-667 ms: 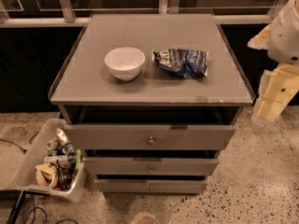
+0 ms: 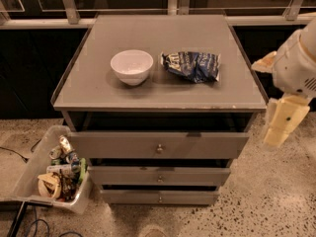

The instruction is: Open top drawer

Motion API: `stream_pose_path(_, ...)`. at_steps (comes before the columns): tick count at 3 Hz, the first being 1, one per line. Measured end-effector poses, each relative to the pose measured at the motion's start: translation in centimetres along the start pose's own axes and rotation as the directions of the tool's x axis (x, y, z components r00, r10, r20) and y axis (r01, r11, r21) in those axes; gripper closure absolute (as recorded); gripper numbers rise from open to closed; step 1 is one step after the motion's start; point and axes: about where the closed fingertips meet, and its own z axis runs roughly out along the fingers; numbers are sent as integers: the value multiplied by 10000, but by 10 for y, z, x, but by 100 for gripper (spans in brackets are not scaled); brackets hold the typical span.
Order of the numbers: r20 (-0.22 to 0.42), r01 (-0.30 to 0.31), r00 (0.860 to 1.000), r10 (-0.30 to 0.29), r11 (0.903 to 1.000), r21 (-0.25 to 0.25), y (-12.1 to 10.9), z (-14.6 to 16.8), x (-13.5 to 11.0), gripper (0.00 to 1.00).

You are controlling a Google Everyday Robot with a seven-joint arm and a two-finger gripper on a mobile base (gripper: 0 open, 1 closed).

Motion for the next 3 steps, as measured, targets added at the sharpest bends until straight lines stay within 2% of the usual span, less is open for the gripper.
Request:
stream_pose_path(1, 1138, 555, 9921, -525, 9982, -232, 6, 34, 7, 0)
stream_pose_path(2, 1899, 1529, 9698, -1530, 9881, 151, 13, 57, 11, 0)
stream_pose_path(3, 1899, 1530, 9698, -1530, 9881, 148, 13, 57, 11, 0)
